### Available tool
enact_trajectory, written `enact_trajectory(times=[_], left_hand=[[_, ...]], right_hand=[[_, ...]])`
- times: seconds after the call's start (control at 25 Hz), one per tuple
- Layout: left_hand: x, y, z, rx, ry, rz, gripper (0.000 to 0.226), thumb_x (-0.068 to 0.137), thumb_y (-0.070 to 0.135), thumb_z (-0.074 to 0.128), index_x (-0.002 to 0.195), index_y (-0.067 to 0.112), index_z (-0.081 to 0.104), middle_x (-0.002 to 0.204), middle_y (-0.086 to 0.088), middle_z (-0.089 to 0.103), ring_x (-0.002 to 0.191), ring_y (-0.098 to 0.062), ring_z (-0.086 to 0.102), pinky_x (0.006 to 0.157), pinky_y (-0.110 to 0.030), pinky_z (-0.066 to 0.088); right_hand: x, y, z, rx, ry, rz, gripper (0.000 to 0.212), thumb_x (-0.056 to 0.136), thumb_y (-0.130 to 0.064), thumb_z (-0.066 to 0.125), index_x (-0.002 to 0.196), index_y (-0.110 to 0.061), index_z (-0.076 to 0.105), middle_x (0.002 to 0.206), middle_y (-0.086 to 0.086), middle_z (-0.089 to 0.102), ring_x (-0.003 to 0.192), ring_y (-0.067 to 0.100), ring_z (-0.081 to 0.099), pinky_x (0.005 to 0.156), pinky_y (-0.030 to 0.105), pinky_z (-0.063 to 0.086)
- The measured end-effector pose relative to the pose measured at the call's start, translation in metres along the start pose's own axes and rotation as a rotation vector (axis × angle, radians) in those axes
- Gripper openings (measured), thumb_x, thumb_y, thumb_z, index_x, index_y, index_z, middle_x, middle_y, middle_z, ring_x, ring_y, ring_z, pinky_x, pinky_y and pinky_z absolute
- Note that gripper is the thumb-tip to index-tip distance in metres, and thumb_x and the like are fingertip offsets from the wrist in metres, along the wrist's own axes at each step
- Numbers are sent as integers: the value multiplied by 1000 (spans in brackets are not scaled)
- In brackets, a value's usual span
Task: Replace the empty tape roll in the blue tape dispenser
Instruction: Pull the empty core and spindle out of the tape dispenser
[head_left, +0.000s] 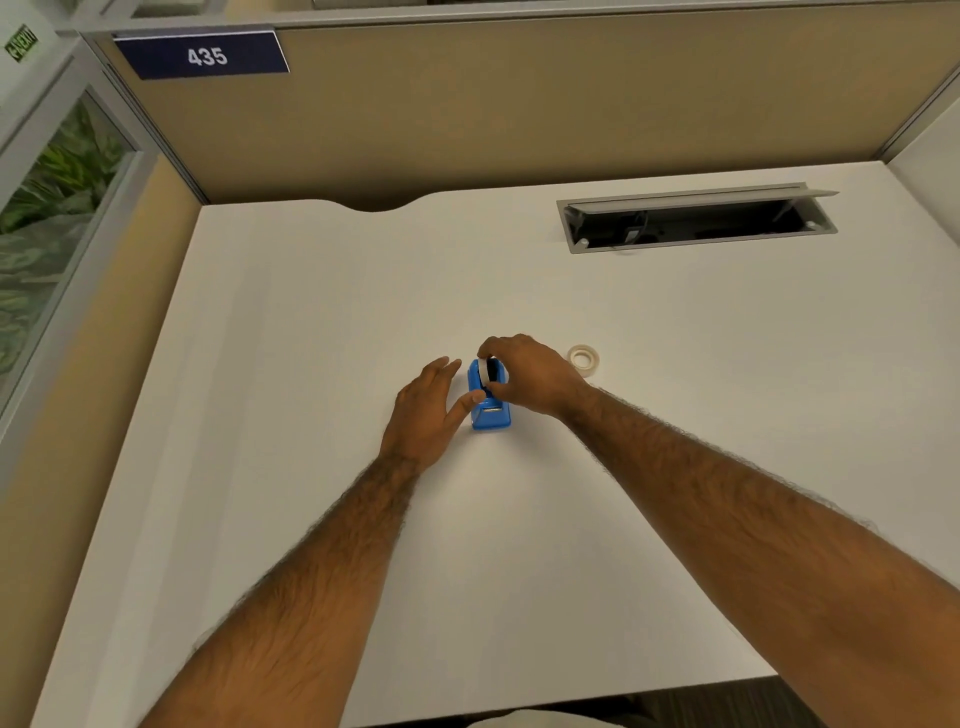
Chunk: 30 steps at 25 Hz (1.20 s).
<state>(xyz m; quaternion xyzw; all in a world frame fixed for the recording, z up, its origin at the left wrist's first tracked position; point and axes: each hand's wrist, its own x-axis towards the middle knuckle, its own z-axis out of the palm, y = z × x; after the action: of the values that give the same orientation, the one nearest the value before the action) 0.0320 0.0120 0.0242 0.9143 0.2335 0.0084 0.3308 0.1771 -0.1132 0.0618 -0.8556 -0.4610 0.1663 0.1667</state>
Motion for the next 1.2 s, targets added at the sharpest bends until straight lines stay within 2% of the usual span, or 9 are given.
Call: enact_trajectory(times=[0.16,0.32,0.52,0.68,0.76,0.92,1.0,1.08,1.2], left_hand=[[2,0,0,47,-23,-17,70,94,61,45,151,22,38,160,-1,34,146,-20,33,120,-44,27],[7,6,2,-84,29,-43,62,93,57,54,144,21,48,154,-1,43,140,-19,41,115,-42,35],[11,24,-1,-421,272,-113,42,91,44,65,124,18,65,126,1,66,113,-13,60,95,-27,49],[12,41,-8,-514,327,-89,26,93,37,65,108,17,72,99,10,73,95,-10,69,82,-16,54],[13,50,-11,-552,333,-87,25,93,35,66,107,15,73,96,9,74,94,-12,71,79,-12,54],[15,60,-16,-650,348,-138,26,92,29,69,111,12,73,100,1,76,94,-15,73,87,-34,60],[14,63,-20,-697,372,-134,17,93,25,68,105,16,75,90,7,76,87,-15,74,84,-36,61],[14,66,-24,-734,376,-132,7,93,22,67,93,24,74,82,8,74,83,-19,75,81,-39,62],[14,73,-28,-707,386,-137,12,94,21,67,84,28,67,78,7,72,81,-20,74,81,-39,62]], right_hand=[[1,0,3,18,25,20,43,81,-30,71,120,-20,57,114,2,65,102,22,58,83,33,49],[-2,-2,1,67,52,25,41,81,-31,72,117,-19,57,111,2,66,98,22,58,82,34,50],[-7,-4,-3,118,109,19,41,83,-23,70,120,-18,56,115,2,66,99,21,59,80,28,47],[-8,-10,-5,221,150,25,38,84,-20,69,119,-17,54,111,2,65,92,18,62,77,28,53],[-7,-14,-8,270,179,17,36,84,-18,67,118,-18,54,107,1,63,87,16,62,75,30,55],[-2,-23,-14,310,226,36,39,88,-14,65,126,-14,59,113,6,64,91,18,64,82,26,52],[1,-26,-17,351,235,67,38,91,-14,63,129,-12,60,119,6,66,96,18,66,85,21,48],[0,-28,-19,409,268,90,31,93,-13,62,124,-12,65,119,5,68,99,17,67,85,17,46],[-2,-32,-17,488,350,158,27,94,-13,61,121,-9,67,118,7,70,103,18,66,90,20,47]])
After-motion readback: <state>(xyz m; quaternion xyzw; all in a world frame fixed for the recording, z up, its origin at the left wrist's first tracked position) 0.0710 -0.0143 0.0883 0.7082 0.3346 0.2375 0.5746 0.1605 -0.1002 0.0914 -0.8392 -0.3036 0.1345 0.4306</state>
